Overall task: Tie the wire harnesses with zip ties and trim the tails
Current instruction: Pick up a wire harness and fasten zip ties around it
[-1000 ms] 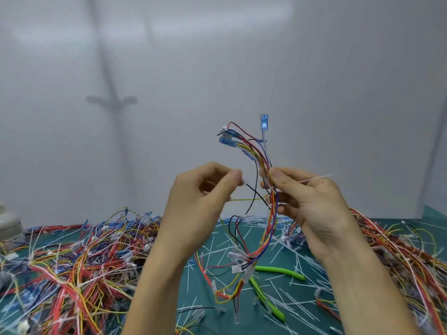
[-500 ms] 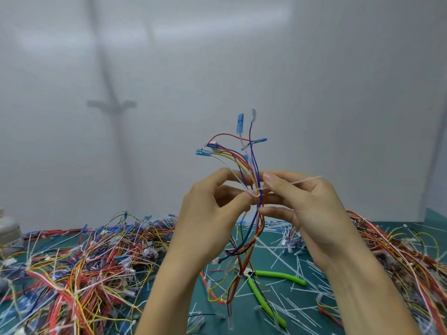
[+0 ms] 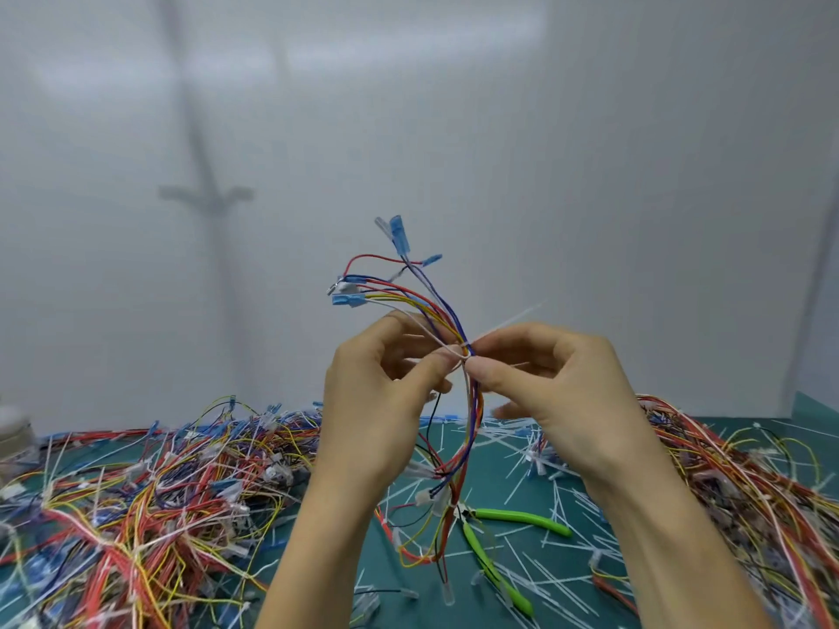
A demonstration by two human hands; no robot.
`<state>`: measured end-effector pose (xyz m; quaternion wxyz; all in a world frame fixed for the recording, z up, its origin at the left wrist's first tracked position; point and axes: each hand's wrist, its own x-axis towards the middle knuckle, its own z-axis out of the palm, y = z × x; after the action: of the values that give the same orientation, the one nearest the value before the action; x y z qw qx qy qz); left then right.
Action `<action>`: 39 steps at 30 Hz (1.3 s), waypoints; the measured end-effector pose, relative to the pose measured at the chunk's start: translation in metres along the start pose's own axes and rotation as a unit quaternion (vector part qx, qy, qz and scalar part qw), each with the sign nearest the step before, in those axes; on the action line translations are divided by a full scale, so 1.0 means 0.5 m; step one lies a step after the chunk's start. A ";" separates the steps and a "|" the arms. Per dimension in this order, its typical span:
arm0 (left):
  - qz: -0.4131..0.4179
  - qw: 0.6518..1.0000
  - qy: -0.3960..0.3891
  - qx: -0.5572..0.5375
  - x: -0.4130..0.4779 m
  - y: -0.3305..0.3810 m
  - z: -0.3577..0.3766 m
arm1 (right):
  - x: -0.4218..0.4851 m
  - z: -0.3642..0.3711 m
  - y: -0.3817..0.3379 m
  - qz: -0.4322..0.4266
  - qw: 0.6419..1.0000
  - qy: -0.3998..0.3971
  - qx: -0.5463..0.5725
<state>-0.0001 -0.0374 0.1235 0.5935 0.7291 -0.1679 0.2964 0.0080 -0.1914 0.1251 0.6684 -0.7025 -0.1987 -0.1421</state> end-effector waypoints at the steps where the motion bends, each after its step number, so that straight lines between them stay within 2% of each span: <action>1: -0.002 1.000 0.007 -0.006 0.000 0.000 0.001 | 0.000 -0.002 0.002 0.002 1.000 0.006 -0.029; 4: -0.014 0.999 0.026 -0.038 -0.001 0.000 0.003 | 0.001 -0.006 0.007 0.004 0.998 0.004 -0.059; 6: -0.039 0.997 0.032 -0.065 0.000 -0.001 0.008 | 0.002 -0.004 0.008 -0.004 0.999 0.026 -0.023; 9: -0.069 0.997 0.011 -0.028 0.004 -0.004 0.003 | 0.004 -0.002 0.005 -0.016 0.996 0.077 0.048; 10: -0.077 0.997 -0.027 -0.015 0.004 -0.007 -0.004 | 0.004 -0.003 0.003 -0.015 0.993 0.095 0.071; 13: -0.090 0.975 -0.202 0.005 0.000 -0.005 -0.025 | 0.006 -0.014 -0.002 -0.006 0.982 0.134 0.131; 15: -0.086 0.962 -0.258 0.034 -0.005 -0.003 -0.020 | 0.007 -0.016 -0.003 0.003 0.978 0.140 0.154; 22: -0.030 0.988 -0.151 -0.025 -0.009 0.005 0.009 | 0.004 0.007 0.002 0.016 0.979 0.103 0.175; 26: -0.068 0.983 -0.076 -0.152 -0.002 0.003 -0.004 | 0.004 -0.005 0.003 0.019 0.991 0.070 0.112; 29: -0.096 0.970 -0.046 -0.220 0.001 0.002 -0.009 | 0.003 -0.016 0.002 0.040 0.999 0.000 0.036; 32: -0.104 0.958 -0.032 -0.265 0.003 0.001 -0.009 | -0.001 -0.018 0.001 0.065 0.995 -0.074 -0.026; 36: -0.106 0.950 -0.035 -0.293 0.005 0.002 -0.013 | -0.004 -0.010 0.009 0.124 0.981 -0.148 0.002; 39: -0.108 0.943 -0.046 -0.311 0.004 0.005 -0.017 | -0.006 -0.003 0.006 0.134 0.974 -0.185 0.001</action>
<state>-0.0020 -0.0295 0.1275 0.8106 0.5351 -0.1993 0.1300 0.0070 -0.1931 0.1209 0.6339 -0.7361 -0.2229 0.0814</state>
